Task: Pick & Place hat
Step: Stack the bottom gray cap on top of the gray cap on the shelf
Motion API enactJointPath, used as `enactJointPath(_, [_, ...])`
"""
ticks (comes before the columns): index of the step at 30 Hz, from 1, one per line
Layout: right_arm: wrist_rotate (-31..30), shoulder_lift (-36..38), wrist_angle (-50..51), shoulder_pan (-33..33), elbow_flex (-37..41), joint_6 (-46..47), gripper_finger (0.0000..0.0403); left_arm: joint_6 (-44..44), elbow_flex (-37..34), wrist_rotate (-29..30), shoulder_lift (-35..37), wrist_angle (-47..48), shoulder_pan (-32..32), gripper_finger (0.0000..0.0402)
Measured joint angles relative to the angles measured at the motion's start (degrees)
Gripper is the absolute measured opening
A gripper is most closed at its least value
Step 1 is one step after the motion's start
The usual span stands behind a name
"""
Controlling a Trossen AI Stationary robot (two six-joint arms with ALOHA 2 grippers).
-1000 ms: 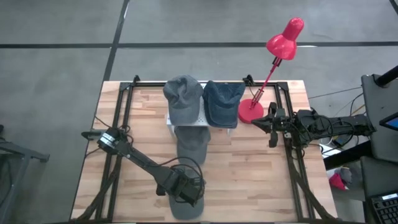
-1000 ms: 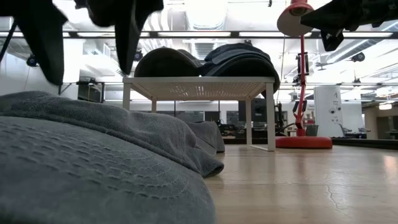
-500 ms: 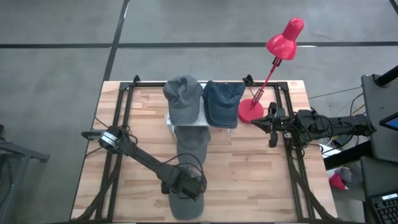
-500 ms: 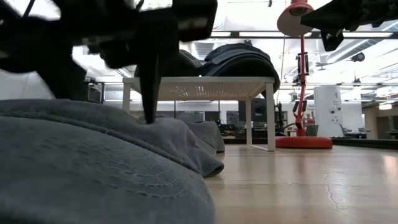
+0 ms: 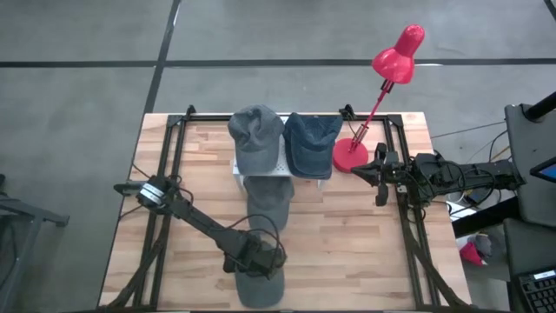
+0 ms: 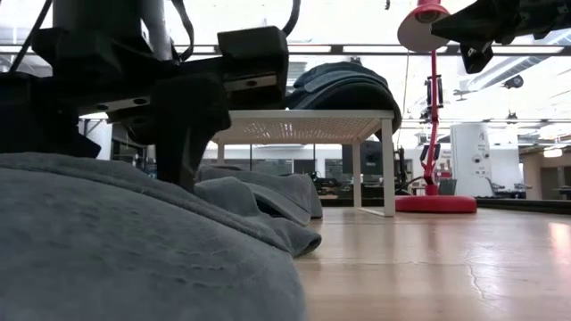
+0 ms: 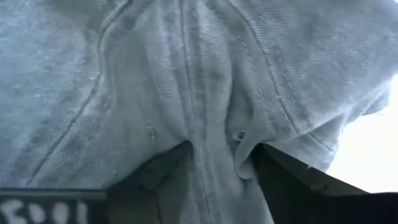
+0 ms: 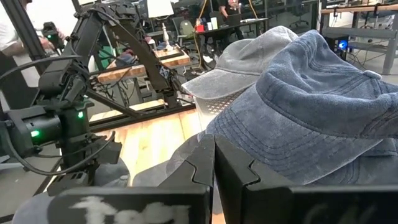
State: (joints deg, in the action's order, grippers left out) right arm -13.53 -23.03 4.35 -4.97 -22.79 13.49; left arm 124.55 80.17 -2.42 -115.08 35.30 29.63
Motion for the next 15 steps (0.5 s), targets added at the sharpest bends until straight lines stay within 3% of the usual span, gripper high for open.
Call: enactJointPath(15, [-0.01, 0.00, -0.01, 0.00, 0.00, -0.01, 0.0008, -1.55, -0.66, 2.27, 0.06, 0.12, 0.09, 0.0025])
